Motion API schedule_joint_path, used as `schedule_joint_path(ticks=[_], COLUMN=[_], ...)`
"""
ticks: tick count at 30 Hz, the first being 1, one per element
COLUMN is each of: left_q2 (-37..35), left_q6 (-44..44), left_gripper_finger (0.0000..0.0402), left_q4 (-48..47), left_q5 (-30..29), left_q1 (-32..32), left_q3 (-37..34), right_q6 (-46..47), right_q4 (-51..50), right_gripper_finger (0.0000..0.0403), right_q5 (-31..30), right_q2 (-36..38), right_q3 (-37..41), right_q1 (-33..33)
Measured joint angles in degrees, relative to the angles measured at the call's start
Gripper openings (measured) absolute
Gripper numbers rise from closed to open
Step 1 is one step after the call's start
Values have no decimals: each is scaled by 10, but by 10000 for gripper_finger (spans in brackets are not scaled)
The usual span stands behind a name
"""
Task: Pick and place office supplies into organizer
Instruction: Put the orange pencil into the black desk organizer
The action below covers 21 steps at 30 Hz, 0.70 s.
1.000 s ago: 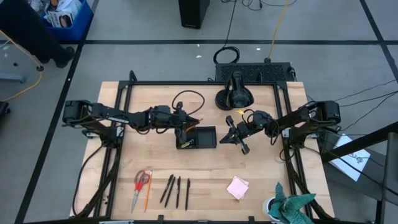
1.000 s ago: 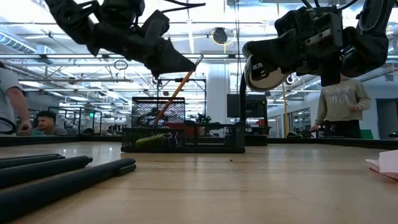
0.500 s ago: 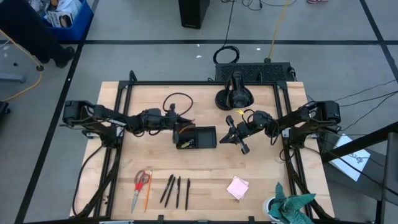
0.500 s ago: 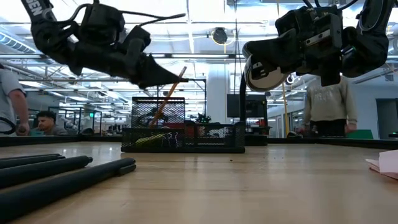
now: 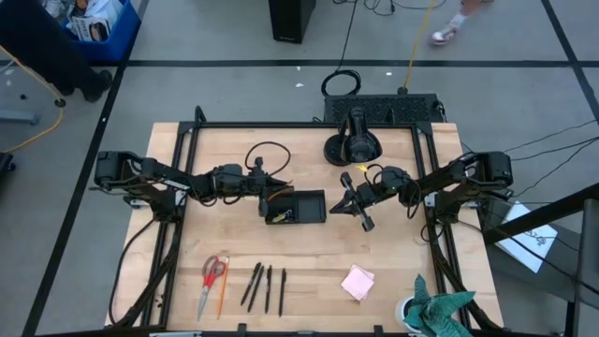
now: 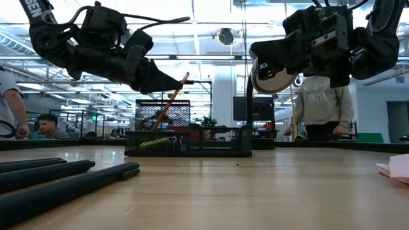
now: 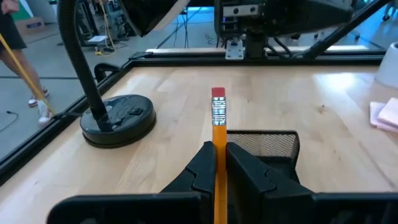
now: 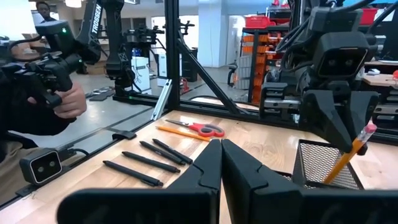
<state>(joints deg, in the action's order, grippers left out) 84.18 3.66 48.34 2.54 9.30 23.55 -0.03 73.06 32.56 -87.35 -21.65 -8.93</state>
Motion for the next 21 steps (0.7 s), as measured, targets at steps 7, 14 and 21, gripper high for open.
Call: schedule_joint_path(ticks=[7,14,21], left_q2=[0,0,0], left_q6=[9,5,-22], left_gripper_finger=[33,33,35], left_q4=[-5,-20,-21], left_q5=[0,-11,-7], left_q1=[-7,-7,-7], left_q3=[0,1,0], right_q6=[-7,-9,-8], right_q4=[0,0,0], right_gripper_finger=[4,4,4], right_q5=[0,0,0], right_q2=[0,0,0], right_q3=[0,0,0], right_q1=[0,0,0])
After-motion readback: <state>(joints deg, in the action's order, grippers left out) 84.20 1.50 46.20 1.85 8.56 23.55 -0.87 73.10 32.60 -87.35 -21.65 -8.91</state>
